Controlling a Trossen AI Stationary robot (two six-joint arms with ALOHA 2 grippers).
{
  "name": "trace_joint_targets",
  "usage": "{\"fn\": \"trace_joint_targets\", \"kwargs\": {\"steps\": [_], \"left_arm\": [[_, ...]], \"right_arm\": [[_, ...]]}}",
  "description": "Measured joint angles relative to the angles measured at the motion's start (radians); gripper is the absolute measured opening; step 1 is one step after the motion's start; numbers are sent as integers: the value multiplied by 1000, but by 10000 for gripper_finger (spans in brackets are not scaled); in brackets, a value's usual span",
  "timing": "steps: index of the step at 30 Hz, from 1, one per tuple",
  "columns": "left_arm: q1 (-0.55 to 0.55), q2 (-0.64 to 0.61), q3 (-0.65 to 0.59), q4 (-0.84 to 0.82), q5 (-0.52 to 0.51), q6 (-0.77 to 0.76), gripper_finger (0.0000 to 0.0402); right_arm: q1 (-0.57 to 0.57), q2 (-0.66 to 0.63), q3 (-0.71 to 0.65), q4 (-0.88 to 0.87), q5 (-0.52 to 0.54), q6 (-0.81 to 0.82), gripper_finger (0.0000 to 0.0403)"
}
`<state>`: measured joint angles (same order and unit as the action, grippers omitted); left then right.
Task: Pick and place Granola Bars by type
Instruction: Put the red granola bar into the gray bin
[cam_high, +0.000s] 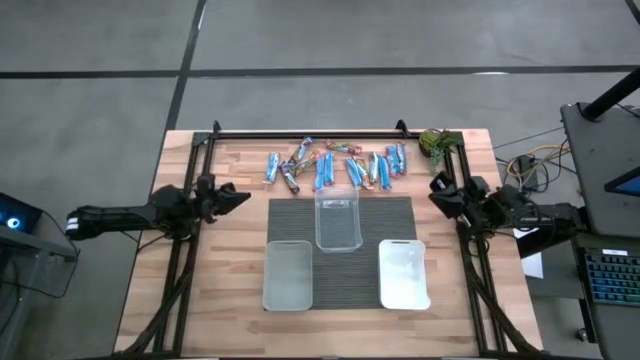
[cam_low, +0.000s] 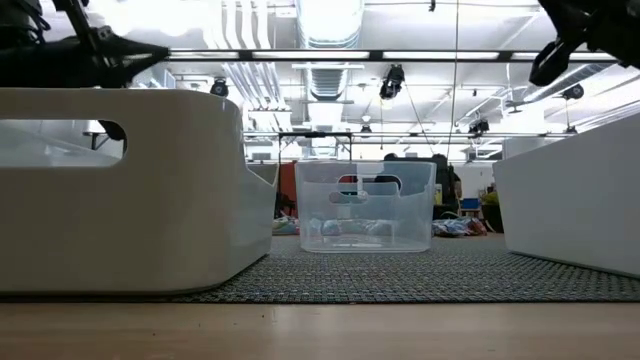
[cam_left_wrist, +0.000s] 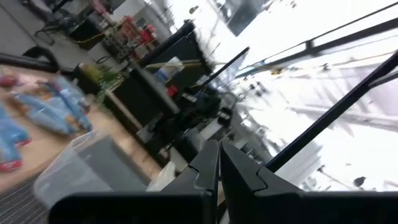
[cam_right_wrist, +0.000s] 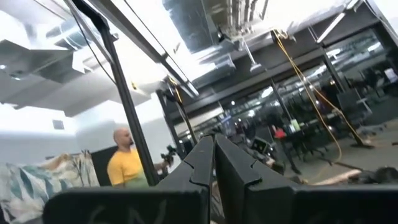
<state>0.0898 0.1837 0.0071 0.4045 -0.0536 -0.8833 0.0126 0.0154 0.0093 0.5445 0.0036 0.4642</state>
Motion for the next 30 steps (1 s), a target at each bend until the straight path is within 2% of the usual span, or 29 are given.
{"fn": "trace_joint_targets", "kwargs": {"steps": [6, 15, 17, 23, 30], "left_arm": [[0, 0, 9, 217, 0, 97, 0], [0, 12, 197, 248, -45, 404, 0], [0, 21, 246, 249, -45, 458, 0], [0, 81, 409, 161, -45, 551, 0], [0, 197, 672, -155, -45, 577, 0]], "right_arm": [[0, 1, 0, 53, 9, 0, 8], [0, 0, 2, 304, 137, -76, 8], [0, 0, 24, 311, 159, -78, 8], [0, 26, 186, 168, 164, -91, 8], [0, 161, 498, -151, 164, -162, 8]]}}
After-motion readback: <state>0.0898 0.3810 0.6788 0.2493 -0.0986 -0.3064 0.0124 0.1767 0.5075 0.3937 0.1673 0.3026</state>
